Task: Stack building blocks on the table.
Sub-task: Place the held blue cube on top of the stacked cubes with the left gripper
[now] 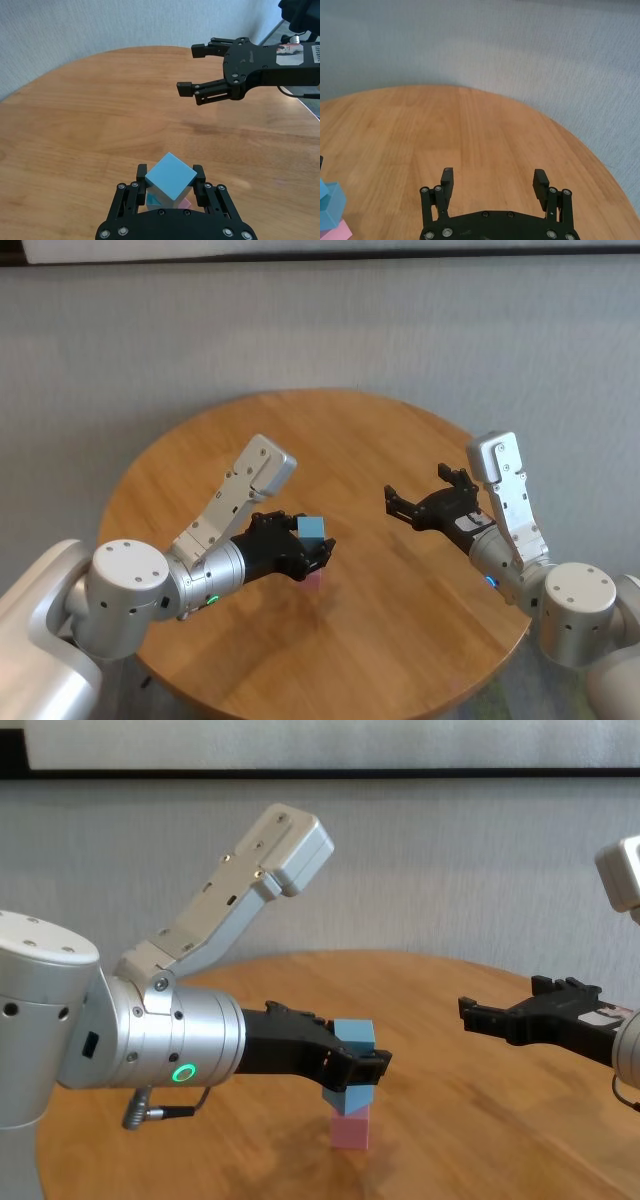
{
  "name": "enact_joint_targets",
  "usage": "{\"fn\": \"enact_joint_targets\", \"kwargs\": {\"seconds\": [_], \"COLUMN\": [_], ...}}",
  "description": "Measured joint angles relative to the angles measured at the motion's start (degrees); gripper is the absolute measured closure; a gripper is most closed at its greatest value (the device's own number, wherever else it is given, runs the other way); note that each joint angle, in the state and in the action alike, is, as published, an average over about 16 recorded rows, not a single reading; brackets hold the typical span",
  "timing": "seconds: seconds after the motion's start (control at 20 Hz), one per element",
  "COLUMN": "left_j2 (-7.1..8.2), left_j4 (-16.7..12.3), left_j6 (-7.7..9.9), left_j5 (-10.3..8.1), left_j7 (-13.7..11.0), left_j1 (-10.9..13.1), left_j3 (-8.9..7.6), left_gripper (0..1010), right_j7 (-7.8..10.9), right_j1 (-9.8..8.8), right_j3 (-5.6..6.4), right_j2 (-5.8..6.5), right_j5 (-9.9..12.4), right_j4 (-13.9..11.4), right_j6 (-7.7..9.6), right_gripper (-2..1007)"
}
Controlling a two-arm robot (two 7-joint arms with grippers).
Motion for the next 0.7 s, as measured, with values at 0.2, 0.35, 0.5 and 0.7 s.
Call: {"fn": "enact_joint_targets", "kwargs": {"seconds": [0.2, 0.35, 0.5, 0.7], "left_j2": [-0.08, -0.12, -0.15, -0.2], "left_j4": [0.2, 0.3, 0.3, 0.4], "left_j6": [-0.01, 0.01, 0.03, 0.02], "left_j5": [0.08, 0.17, 0.25, 0.36], "left_j7": [0.0, 0.0, 0.0, 0.0], "left_j1": [-0.1, -0.1, -0.1, -0.2], "left_j3": [0.05, 0.09, 0.13, 0.13], "left_gripper": [446, 446, 446, 445], "right_j7": [0.0, 0.0, 0.0, 0.0], "right_j1": [0.0, 0.0, 0.0, 0.0], "right_j3": [0.0, 0.0, 0.0, 0.0], "right_j2": [0.0, 0.0, 0.0, 0.0], "right_j5": [0.0, 0.0, 0.0, 0.0], "right_j4": [0.0, 0.0, 0.0, 0.0], "right_j6": [0.0, 0.0, 0.0, 0.0], "right_gripper": [0, 0, 0, 0]}}
